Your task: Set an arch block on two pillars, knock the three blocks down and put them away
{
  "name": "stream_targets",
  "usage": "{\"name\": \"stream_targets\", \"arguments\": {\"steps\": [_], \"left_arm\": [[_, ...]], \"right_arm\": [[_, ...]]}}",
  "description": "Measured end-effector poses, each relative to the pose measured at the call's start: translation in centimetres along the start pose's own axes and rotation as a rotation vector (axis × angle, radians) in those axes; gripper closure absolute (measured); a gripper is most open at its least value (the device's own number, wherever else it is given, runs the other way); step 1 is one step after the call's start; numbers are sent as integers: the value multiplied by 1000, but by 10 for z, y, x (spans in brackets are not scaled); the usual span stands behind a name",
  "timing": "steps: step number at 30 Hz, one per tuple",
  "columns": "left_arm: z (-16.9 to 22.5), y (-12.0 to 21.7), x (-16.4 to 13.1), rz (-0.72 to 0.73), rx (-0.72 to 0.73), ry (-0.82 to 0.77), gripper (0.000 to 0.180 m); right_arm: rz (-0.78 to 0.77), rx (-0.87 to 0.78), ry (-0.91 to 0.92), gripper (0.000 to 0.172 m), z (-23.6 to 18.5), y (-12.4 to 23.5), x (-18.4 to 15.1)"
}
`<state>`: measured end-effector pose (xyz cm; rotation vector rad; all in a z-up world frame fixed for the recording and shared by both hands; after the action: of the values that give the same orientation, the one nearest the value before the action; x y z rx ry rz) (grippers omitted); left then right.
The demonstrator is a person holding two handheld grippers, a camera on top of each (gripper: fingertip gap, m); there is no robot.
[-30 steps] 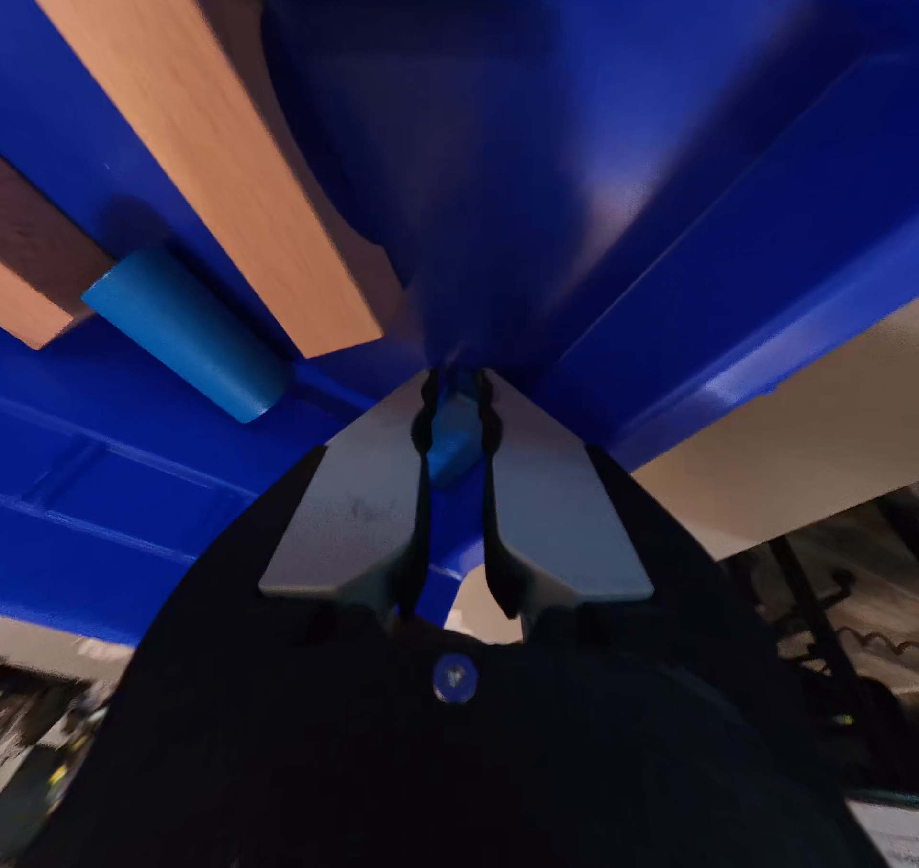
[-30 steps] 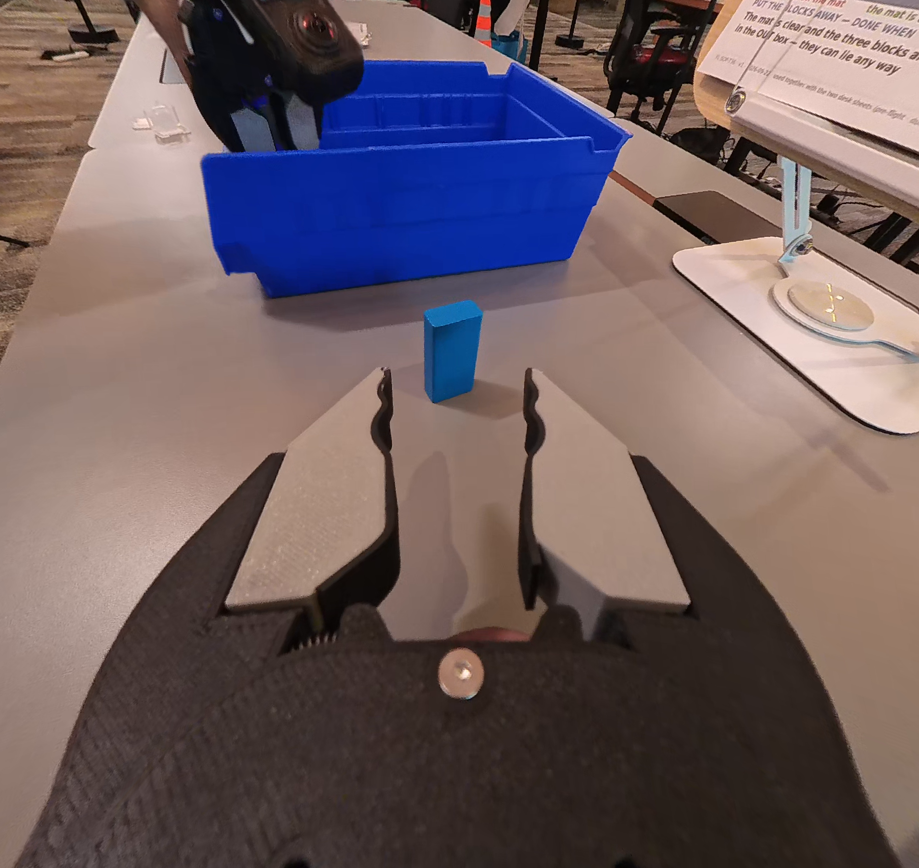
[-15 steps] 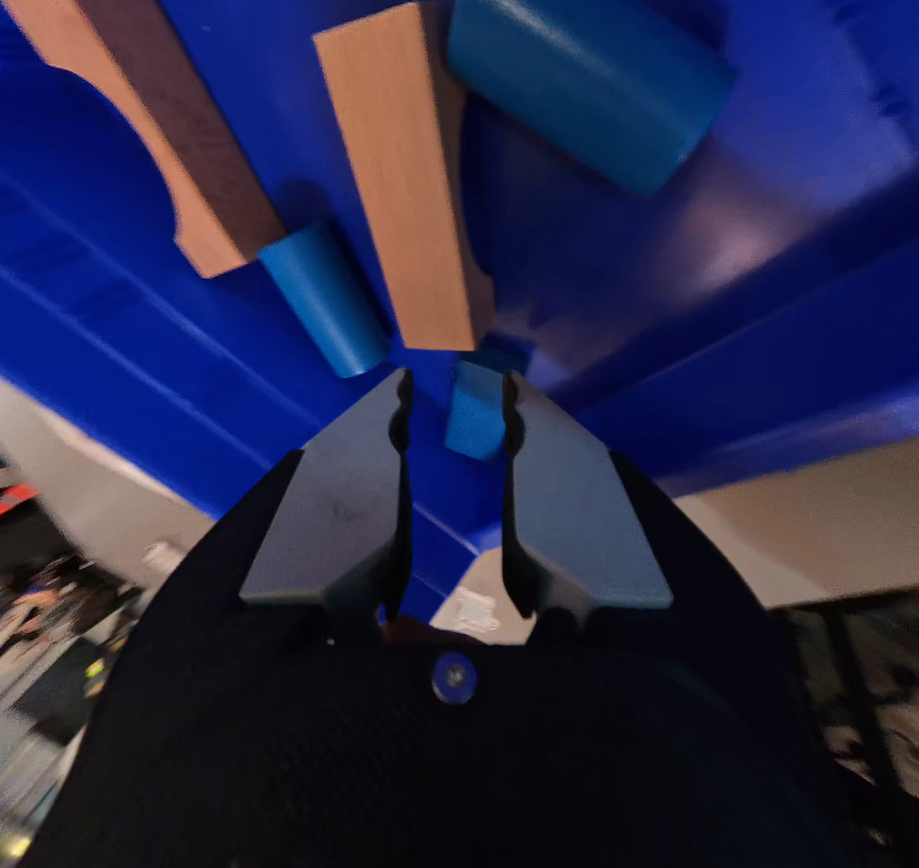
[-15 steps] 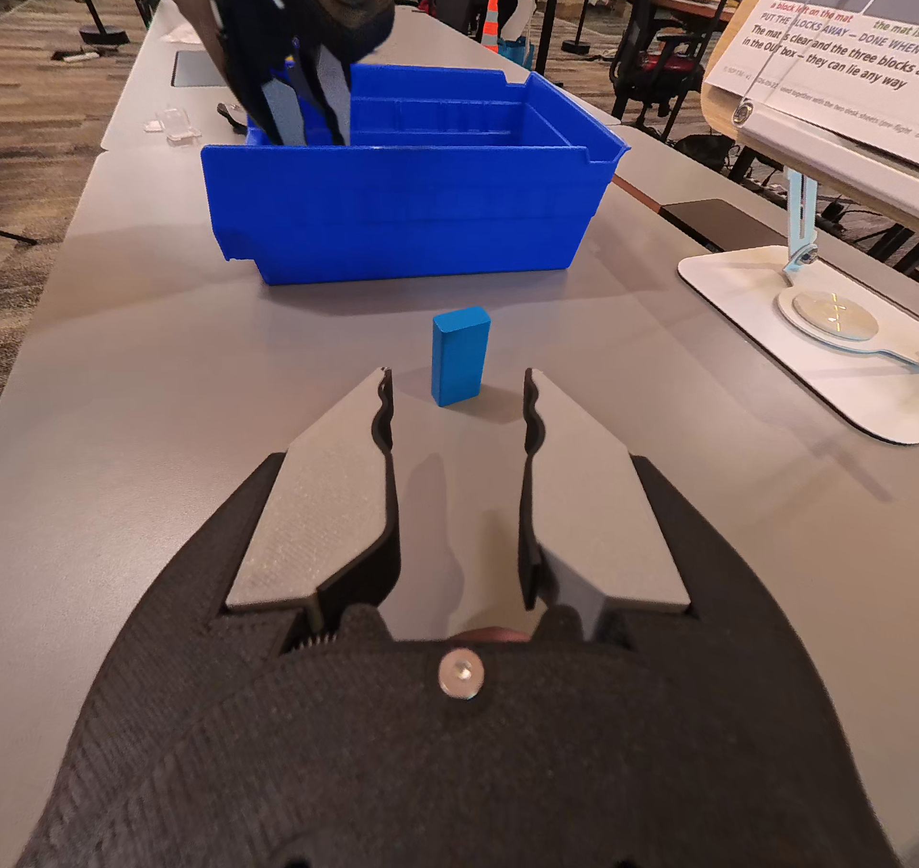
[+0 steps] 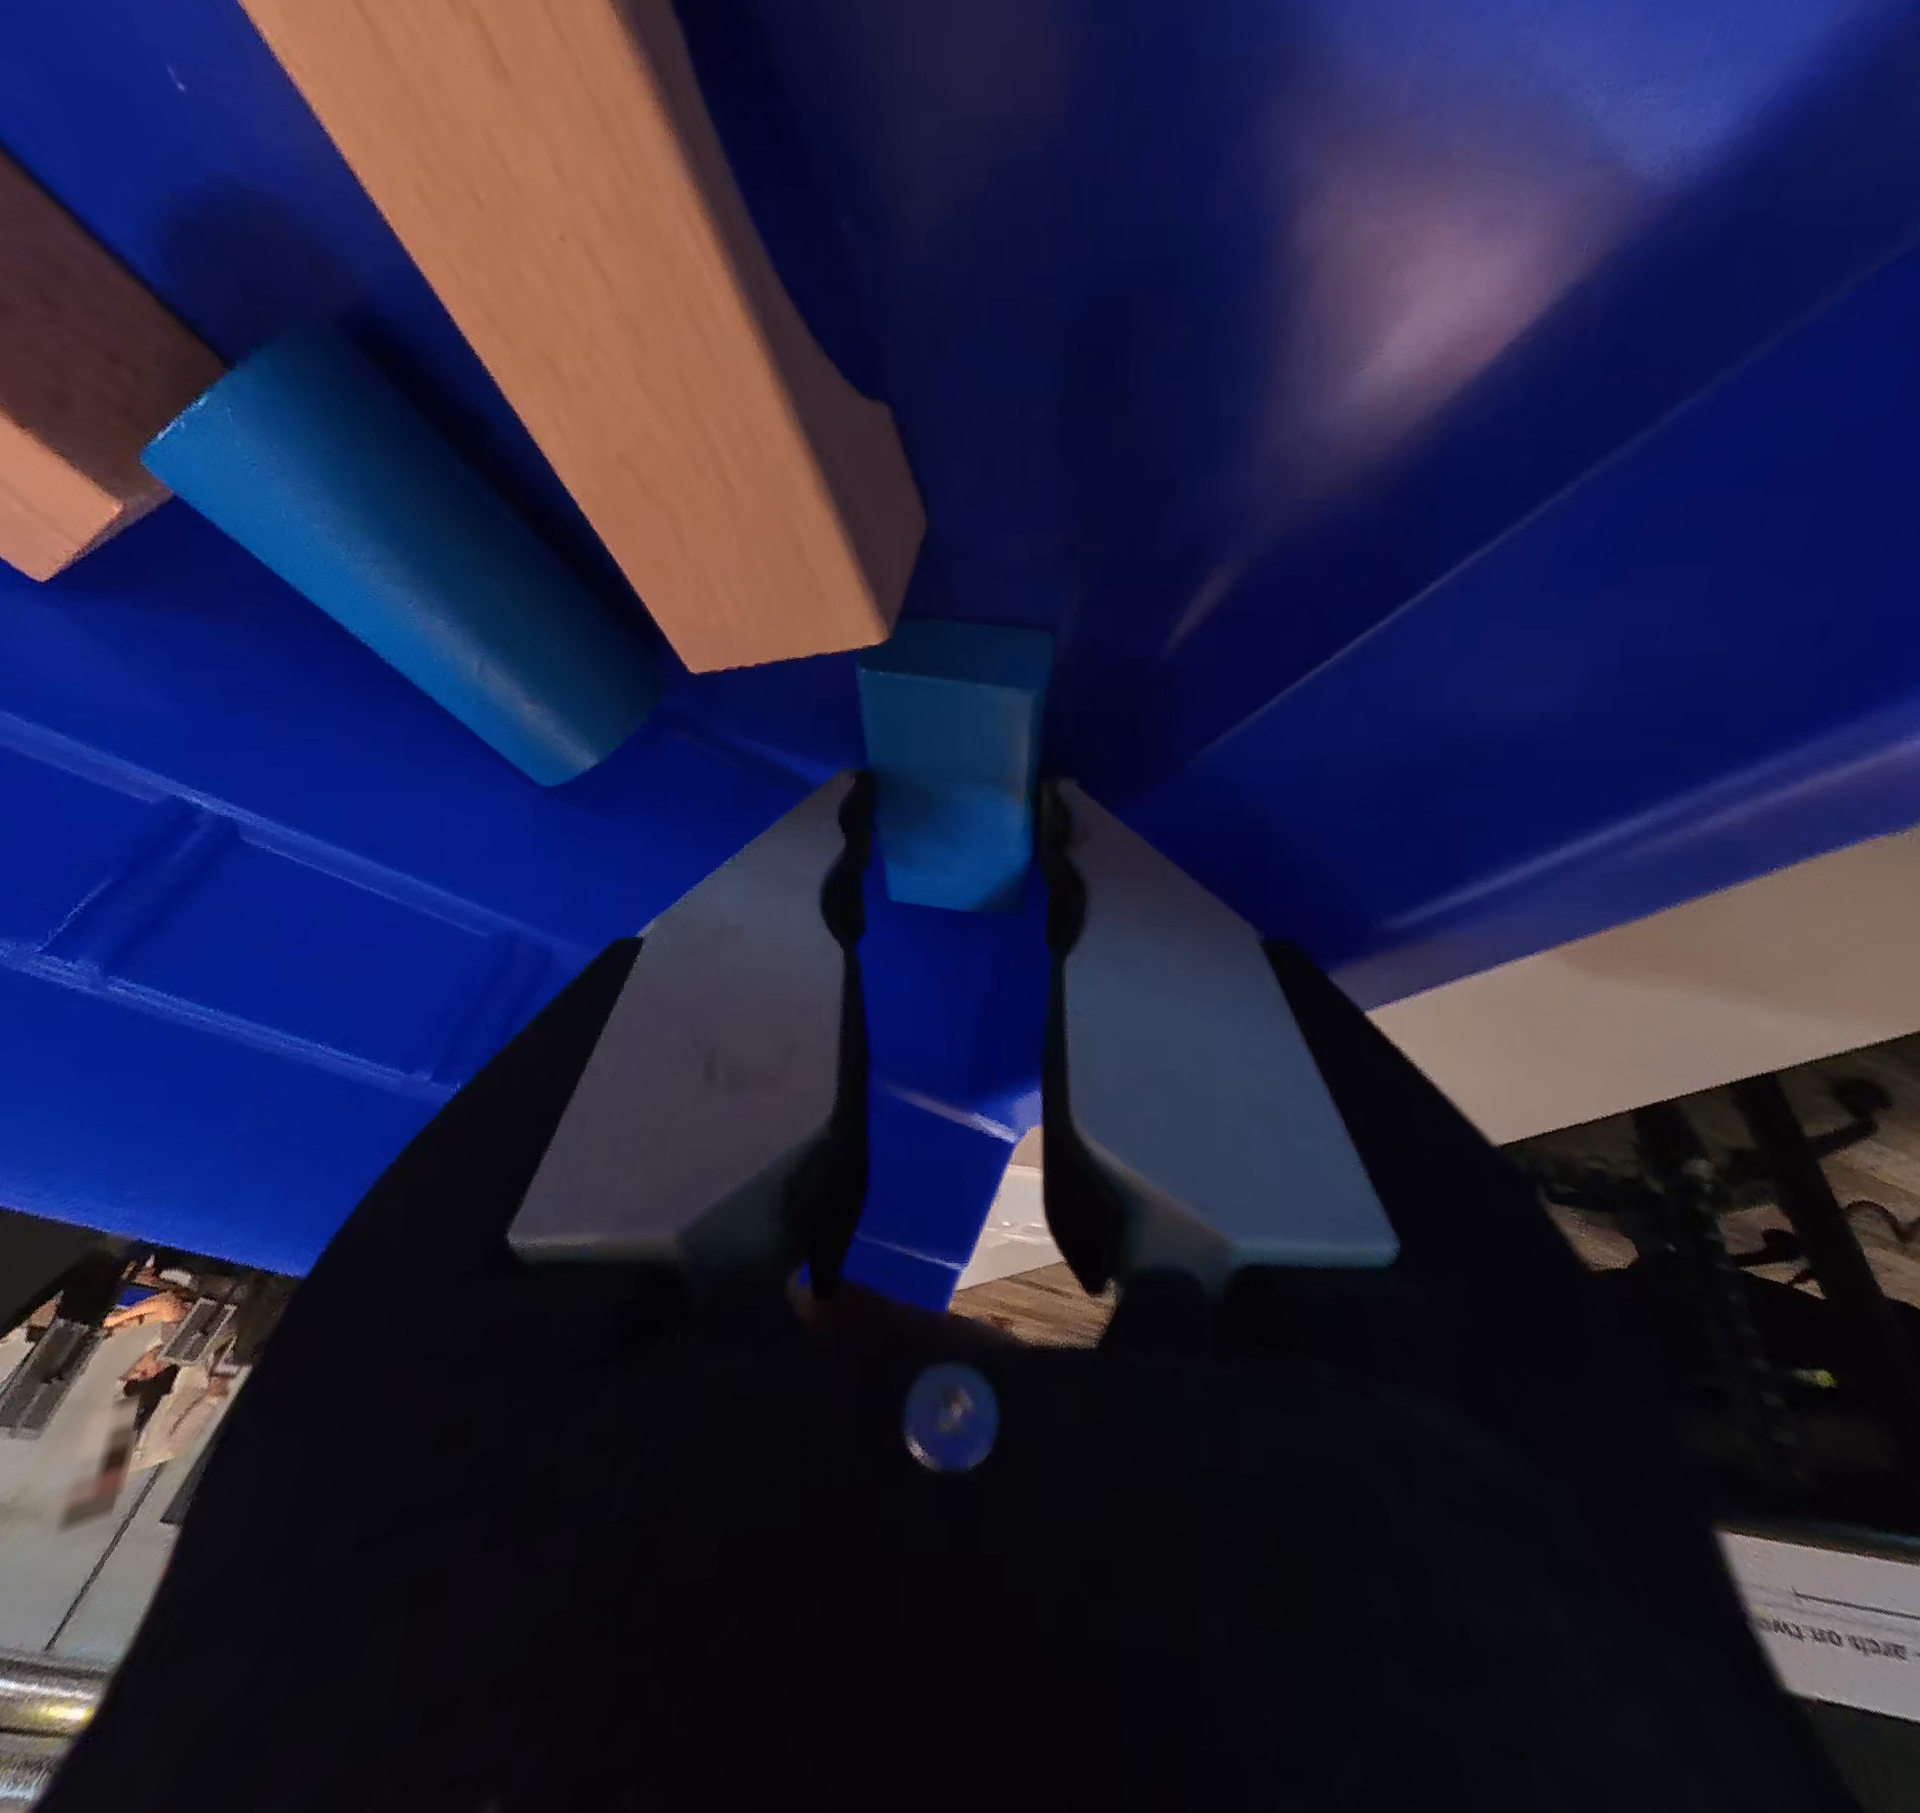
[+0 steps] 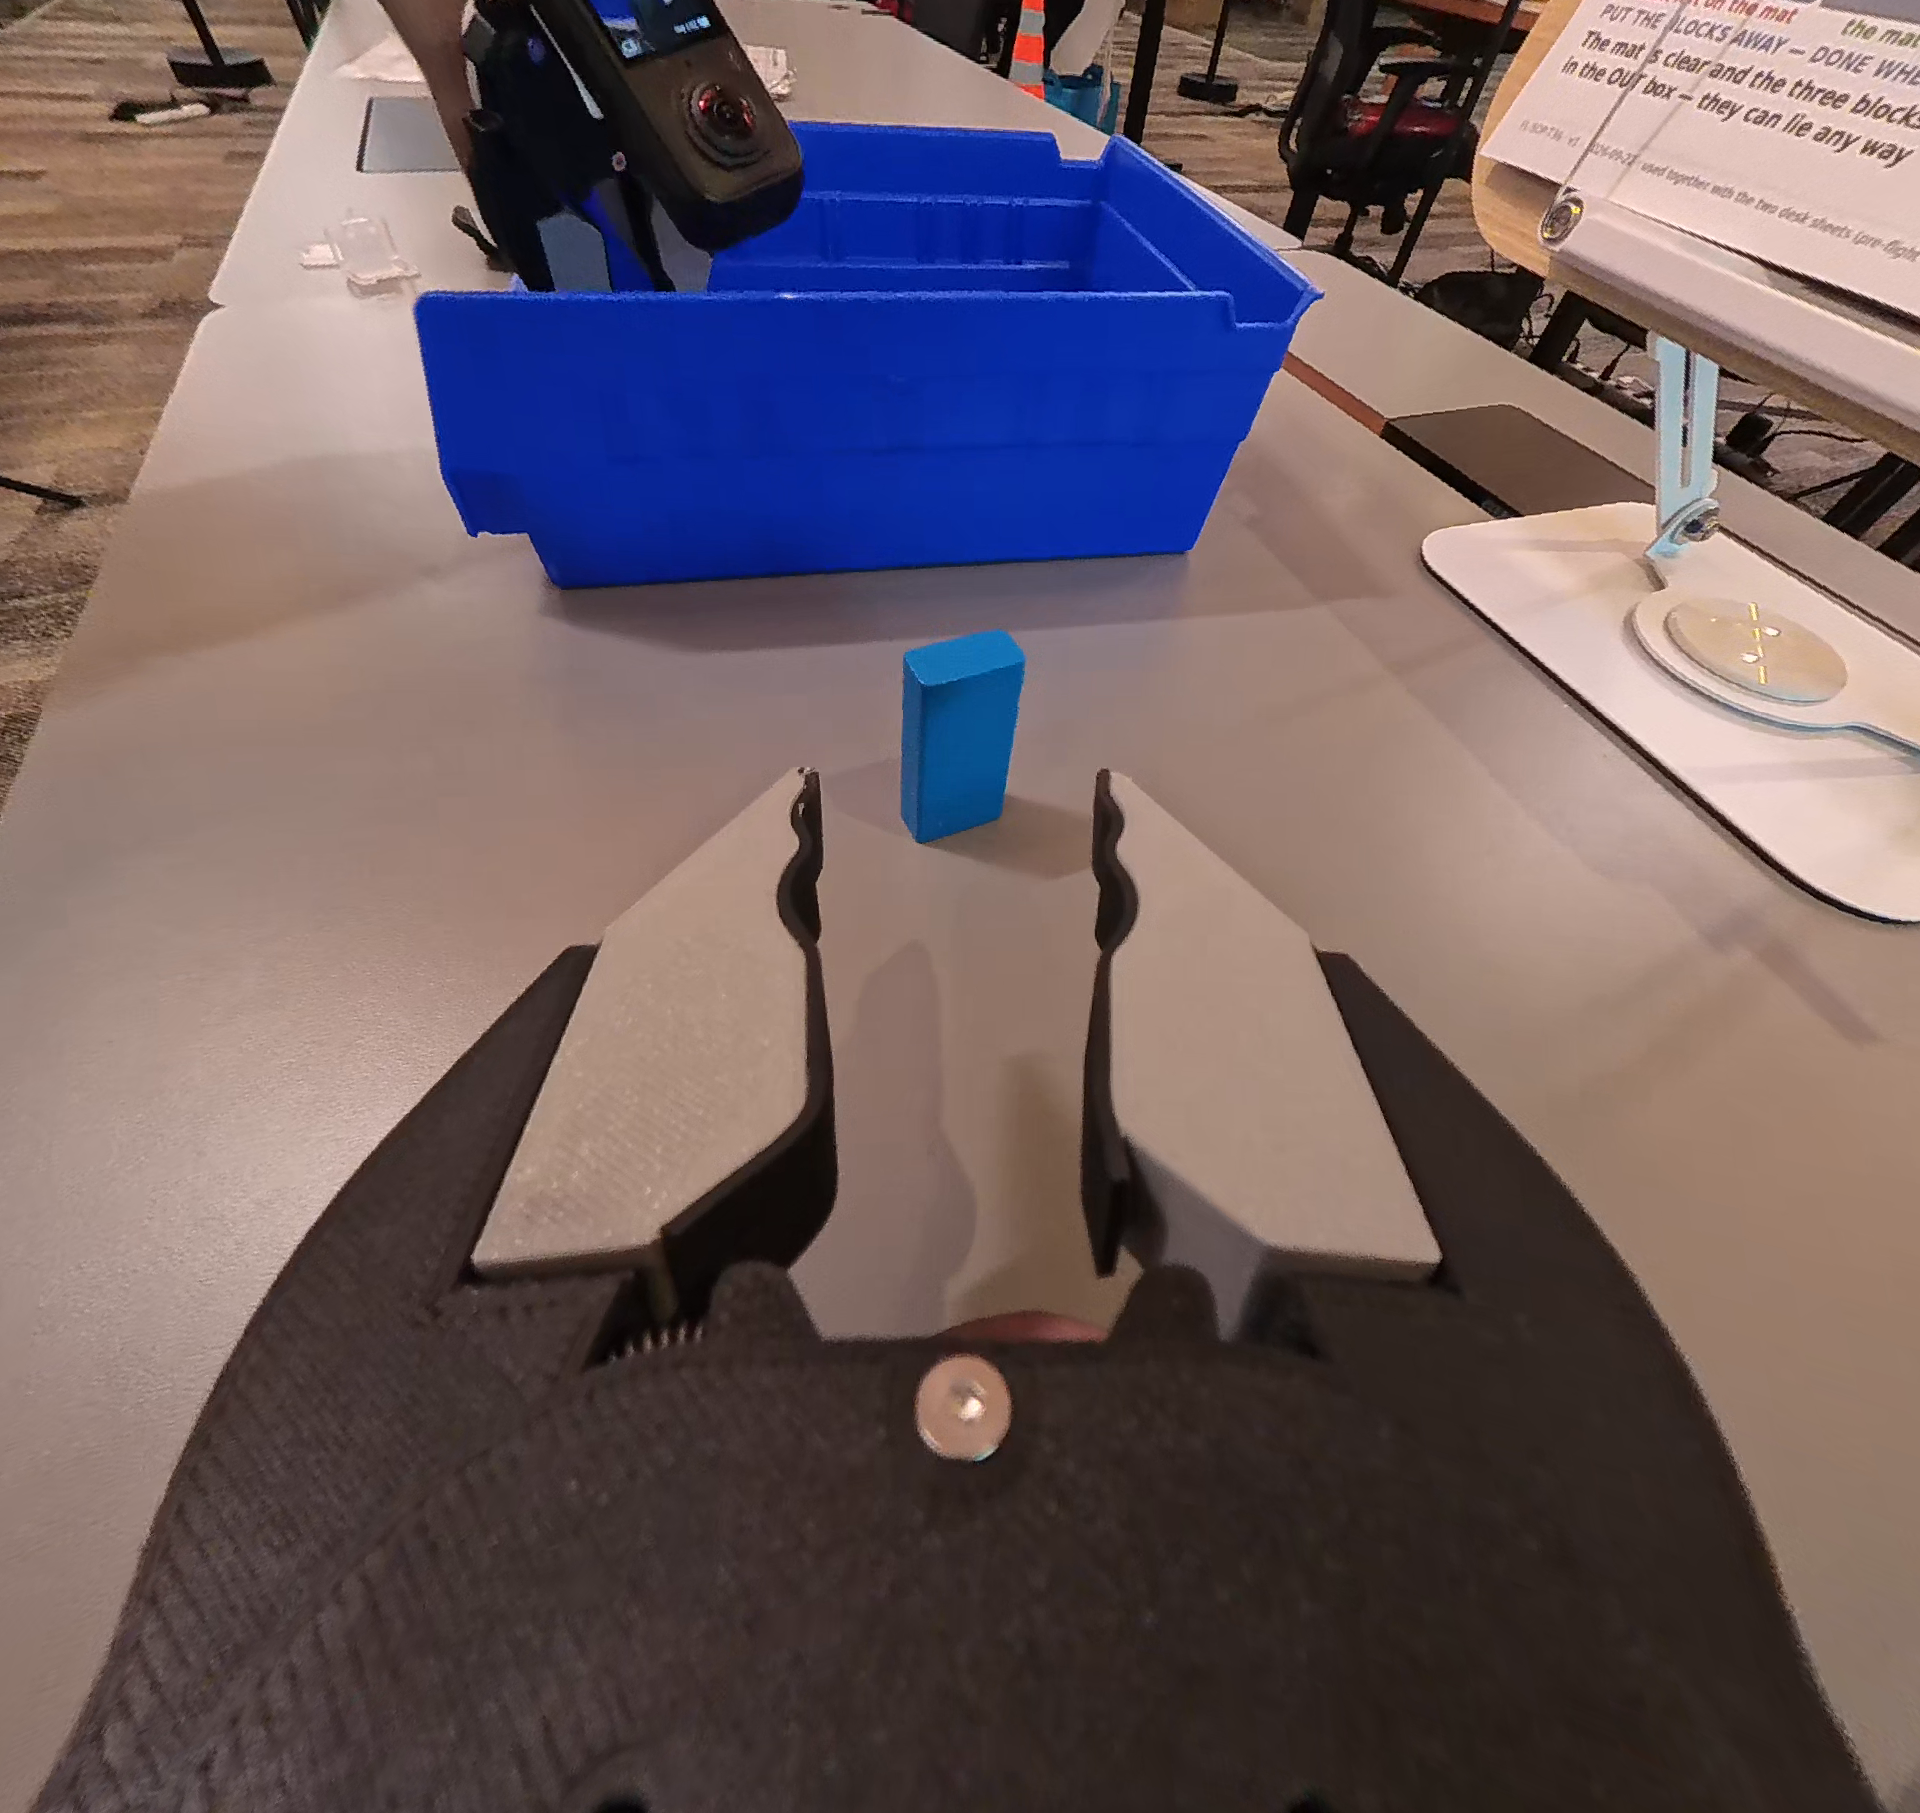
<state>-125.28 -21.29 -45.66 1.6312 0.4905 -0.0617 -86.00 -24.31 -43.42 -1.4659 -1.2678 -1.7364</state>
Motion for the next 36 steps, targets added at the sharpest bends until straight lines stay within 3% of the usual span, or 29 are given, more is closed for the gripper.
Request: {"name": "stream_targets", "arguments": {"steps": [12,17,22,30,36], "left_arm": [[3,6,3,215,-39,-31,150],[2,6,5,232,-60,-23,138],[1,6,5,288,-118,-1,145],[6,9,4,321,-72,-55,150],[11,36,-5,547,37,-13,150]], "right_arm": [[2,20,16,122,-4,0,2],[-4,23,15,122,-4,-1,1],[-10,25,22,123,-5,-2,0],[-3,23,17,123,-5,0,1],[-4,32,23,123,-7,-1,2]]}}
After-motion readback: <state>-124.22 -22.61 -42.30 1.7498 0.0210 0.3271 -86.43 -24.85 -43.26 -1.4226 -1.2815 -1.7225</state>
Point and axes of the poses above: each gripper's, where its closed fingertips meet, y back along the fingers, x out of its top, z = x × y across the jaws, the point moved 9 cm from there along y, back along the fingers, and after that the axes turned 6 degrees about -y, right-handed, at the moved point
